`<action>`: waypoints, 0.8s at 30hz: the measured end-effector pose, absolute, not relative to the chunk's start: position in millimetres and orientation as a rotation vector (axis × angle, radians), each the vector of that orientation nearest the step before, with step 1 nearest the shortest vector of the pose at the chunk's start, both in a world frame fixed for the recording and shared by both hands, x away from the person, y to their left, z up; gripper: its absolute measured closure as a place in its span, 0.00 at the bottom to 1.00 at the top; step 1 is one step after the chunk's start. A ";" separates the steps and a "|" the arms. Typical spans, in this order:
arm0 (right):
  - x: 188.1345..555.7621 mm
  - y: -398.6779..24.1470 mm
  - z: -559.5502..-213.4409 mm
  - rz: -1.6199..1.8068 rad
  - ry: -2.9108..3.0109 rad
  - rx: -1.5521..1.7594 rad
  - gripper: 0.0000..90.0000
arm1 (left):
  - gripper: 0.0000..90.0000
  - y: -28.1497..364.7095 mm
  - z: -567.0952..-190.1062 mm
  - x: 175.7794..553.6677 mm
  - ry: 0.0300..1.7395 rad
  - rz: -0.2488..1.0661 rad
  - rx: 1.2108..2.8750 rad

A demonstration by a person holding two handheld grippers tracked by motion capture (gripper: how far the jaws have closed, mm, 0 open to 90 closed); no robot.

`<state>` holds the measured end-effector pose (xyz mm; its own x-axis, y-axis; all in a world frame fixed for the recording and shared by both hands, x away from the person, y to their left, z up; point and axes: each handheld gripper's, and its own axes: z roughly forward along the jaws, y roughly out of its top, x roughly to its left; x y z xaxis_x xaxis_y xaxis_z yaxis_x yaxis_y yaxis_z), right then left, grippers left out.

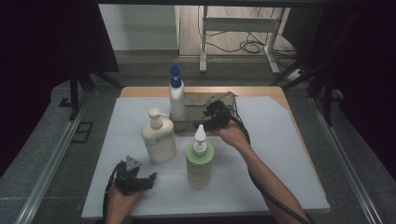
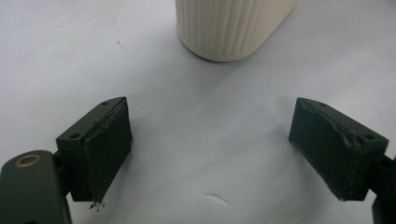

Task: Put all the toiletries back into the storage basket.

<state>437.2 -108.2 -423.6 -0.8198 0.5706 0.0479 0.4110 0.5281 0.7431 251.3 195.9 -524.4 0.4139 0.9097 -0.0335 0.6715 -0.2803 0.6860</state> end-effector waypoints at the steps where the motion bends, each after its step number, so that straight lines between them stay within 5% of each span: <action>1: 435.5 -109.9 -422.6 1.165 2.562 0.832 0.28 | 0.14 196.0 -524.4 251.3 1.336 0.491 2.046; 24: 403.5 -155.7 -423.7 1.187 2.553 0.789 0.15 | 0.14 196.1 -524.2 251.2 1.337 0.491 2.049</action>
<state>403.5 -155.7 -423.7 -0.8324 0.5534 0.0282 0.3783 0.5303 0.7587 251.2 196.1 -524.2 0.4143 0.9096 -0.0320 0.6728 -0.2824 0.6838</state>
